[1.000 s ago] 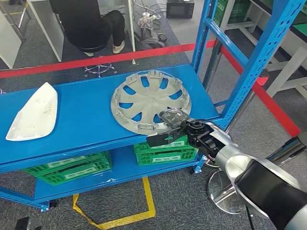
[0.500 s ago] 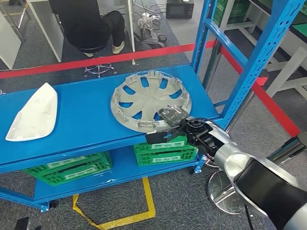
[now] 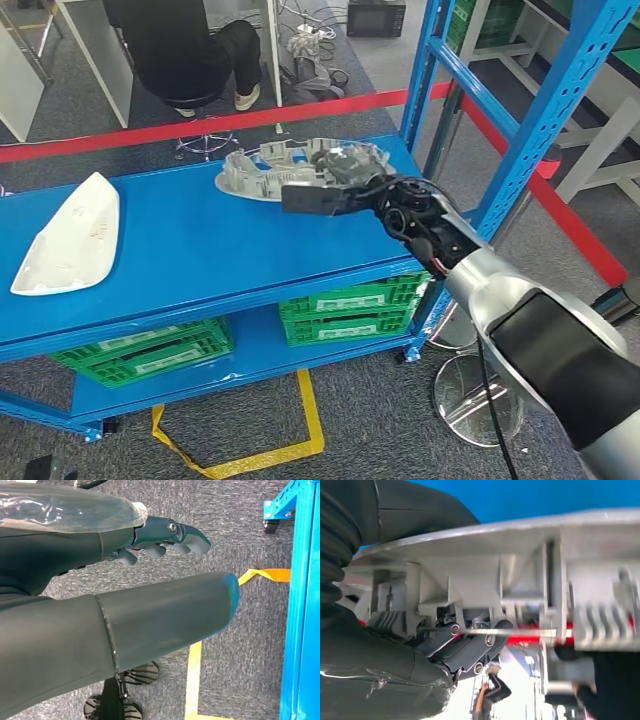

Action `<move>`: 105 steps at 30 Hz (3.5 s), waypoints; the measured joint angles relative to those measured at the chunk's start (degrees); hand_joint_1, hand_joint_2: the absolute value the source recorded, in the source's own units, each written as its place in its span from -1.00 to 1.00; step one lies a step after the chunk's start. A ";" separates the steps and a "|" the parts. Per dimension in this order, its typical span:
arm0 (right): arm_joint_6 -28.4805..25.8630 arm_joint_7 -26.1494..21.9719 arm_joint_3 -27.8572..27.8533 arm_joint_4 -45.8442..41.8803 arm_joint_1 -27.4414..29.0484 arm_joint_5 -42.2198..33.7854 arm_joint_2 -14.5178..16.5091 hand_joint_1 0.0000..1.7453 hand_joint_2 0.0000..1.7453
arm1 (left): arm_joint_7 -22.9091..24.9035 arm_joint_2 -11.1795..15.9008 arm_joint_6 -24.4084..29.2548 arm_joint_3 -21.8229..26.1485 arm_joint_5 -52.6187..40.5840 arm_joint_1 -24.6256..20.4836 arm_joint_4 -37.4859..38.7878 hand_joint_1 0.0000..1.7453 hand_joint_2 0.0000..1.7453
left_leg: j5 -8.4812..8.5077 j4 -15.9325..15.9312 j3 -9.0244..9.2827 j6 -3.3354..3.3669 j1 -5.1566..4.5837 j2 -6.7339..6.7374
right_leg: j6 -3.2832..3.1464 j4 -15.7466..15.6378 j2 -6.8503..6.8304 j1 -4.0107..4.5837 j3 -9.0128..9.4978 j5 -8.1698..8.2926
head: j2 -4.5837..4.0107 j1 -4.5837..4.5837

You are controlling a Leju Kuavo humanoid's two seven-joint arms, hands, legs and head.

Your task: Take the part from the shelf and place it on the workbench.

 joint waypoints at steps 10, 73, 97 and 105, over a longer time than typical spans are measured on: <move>2.53 -2.21 -4.92 -3.16 -4.36 -11.34 0.92 1.00 1.00 | -0.32 0.00 -0.66 -0.01 0.23 -0.15 0.00 -1.00 -1.00 | -0.01 0.00 -0.14 0.00 -0.01 -0.03 | 0.00 0.01 0.00 0.01 -0.09 0.00 | 0.00 0.07; 18.51 6.82 -7.92 -25.83 1.77 -60.01 8.94 1.00 1.00 | -6.73 -0.90 6.07 -0.42 -1.06 -0.81 0.02 -1.00 1.00 | -0.01 -0.06 -0.23 -0.01 0.03 -0.16 | -0.05 0.01 -0.13 0.03 -0.19 -0.08 | 0.00 -0.03; 10.29 14.61 -9.83 -51.15 16.16 -64.45 5.52 1.00 1.00 | -5.56 -1.41 -2.79 -0.42 1.86 1.30 0.09 -1.00 1.00 | -0.11 -0.06 -0.21 -0.12 0.05 -0.08 | -0.07 -0.02 -0.08 0.02 -0.33 -0.15 | 0.00 0.00; 7.71 16.11 -9.91 -57.32 18.85 -65.19 3.55 1.00 1.00 | -6.29 -1.55 -0.80 -0.46 1.08 1.21 0.17 -1.00 1.00 | -0.12 -0.06 -0.21 -0.14 0.05 -0.07 | -0.07 -0.02 -0.06 0.02 -0.32 -0.15 | 0.00 0.00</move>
